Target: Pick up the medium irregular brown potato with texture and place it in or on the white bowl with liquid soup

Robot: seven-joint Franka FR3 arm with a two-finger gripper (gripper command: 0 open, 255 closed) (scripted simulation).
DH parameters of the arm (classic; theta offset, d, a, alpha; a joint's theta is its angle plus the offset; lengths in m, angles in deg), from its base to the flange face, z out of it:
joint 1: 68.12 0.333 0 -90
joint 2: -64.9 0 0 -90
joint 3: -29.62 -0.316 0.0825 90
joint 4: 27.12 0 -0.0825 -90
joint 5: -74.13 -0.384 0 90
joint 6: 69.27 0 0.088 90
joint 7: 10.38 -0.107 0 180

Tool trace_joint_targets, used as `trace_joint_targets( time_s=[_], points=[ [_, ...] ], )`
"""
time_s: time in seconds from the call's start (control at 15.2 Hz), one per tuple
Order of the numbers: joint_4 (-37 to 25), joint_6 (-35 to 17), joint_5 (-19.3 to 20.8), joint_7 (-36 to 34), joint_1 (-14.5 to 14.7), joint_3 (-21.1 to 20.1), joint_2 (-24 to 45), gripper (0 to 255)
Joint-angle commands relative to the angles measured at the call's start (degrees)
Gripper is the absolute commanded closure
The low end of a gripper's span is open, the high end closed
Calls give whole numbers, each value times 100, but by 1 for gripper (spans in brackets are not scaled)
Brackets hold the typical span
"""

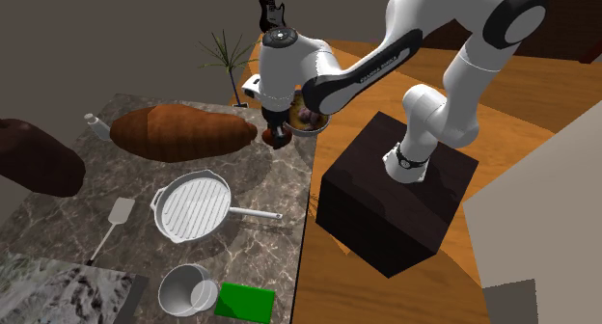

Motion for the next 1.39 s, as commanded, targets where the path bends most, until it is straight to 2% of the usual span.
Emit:
trace_joint_targets(
  time_s=[0.0, 0.73, 1.32],
  points=[
    [-114, 163, 5, 3, 3, -12, -49, 255],
    [-775, 975, -1, 35, 23, -67, -206, 255],
    [130, 1066, 470, 826, -500, 444, -1358, 255]
  ],
)
